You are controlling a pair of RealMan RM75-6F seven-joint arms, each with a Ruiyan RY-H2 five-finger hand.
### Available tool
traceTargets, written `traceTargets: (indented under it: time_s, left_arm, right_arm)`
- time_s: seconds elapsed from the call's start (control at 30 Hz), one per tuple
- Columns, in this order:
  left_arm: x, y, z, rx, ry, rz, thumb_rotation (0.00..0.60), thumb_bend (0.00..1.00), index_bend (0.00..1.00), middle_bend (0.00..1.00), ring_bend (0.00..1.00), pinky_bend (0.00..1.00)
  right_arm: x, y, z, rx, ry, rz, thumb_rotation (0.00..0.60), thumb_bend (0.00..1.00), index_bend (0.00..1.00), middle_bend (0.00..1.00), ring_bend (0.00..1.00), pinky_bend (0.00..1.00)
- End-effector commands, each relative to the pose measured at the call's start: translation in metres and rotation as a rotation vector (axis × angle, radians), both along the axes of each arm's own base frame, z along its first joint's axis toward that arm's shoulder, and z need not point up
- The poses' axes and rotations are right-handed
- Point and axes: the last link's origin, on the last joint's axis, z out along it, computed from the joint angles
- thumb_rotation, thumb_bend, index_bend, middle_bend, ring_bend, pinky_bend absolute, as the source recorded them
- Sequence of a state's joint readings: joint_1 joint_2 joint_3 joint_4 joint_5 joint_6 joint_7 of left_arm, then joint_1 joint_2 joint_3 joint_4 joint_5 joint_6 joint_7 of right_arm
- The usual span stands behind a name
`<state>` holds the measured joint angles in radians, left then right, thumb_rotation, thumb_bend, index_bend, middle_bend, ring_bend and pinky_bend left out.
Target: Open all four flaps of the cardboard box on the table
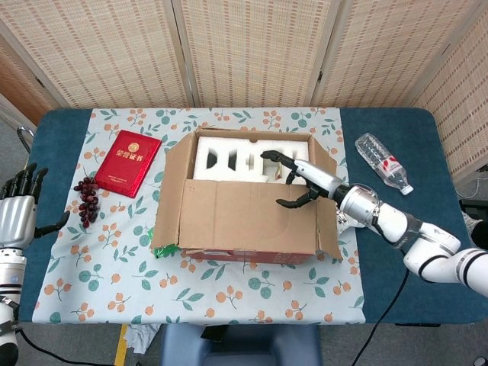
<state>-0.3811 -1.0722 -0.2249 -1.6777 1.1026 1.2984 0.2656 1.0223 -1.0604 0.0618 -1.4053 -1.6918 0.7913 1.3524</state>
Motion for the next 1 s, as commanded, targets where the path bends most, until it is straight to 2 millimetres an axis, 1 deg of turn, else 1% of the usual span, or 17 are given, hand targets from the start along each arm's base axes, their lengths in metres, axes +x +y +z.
traceTargets:
  time_s: [0.03, 0.13, 0.23, 0.33, 0.5, 0.77, 1.0]
  left_arm:
    - [0.005, 0.0, -0.002, 0.0, 0.001, -0.012, 0.415, 0.33, 0.0, 0.01, 0.02, 0.14]
    - [0.01, 0.0, -0.005, -0.001, 0.003, -0.019, 0.416, 0.33, 0.0, 0.01, 0.02, 0.14]
    - [0.016, 0.0, -0.007, 0.01, 0.015, -0.026, 0.413, 0.33, 0.0, 0.01, 0.03, 0.14]
    - [0.023, -0.002, -0.014, -0.001, 0.014, -0.032, 0.415, 0.33, 0.0, 0.01, 0.03, 0.14]
    - [0.031, -0.004, -0.019, 0.003, 0.021, -0.034, 0.415, 0.33, 0.0, 0.01, 0.03, 0.14]
    - [0.038, -0.004, -0.025, 0.009, 0.035, -0.026, 0.416, 0.33, 0.0, 0.01, 0.03, 0.14]
    - [0.044, -0.006, -0.031, 0.004, 0.043, -0.031, 0.418, 0.33, 0.0, 0.01, 0.03, 0.14]
  right_arm:
    - [0.009, 0.012, 0.015, -0.01, -0.017, 0.027, 0.6, 0.38, 0.0, 0.0, 0.02, 0.45]
    - [0.015, 0.023, 0.026, -0.017, -0.023, 0.046, 0.6, 0.39, 0.0, 0.0, 0.02, 0.45]
    - [0.021, 0.041, 0.035, -0.008, -0.035, 0.065, 0.6, 0.39, 0.0, 0.0, 0.02, 0.45]
    - [0.029, 0.059, 0.047, -0.019, -0.037, 0.105, 0.6, 0.39, 0.0, 0.0, 0.02, 0.45]
    - [0.035, 0.082, 0.06, -0.013, -0.042, 0.128, 0.6, 0.39, 0.0, 0.0, 0.02, 0.45]
    - [0.031, 0.115, 0.072, 0.02, -0.043, 0.15, 0.6, 0.39, 0.0, 0.0, 0.01, 0.45]
    - [0.015, 0.15, 0.069, 0.118, -0.036, 0.142, 0.6, 0.39, 0.0, 0.0, 0.0, 0.45]
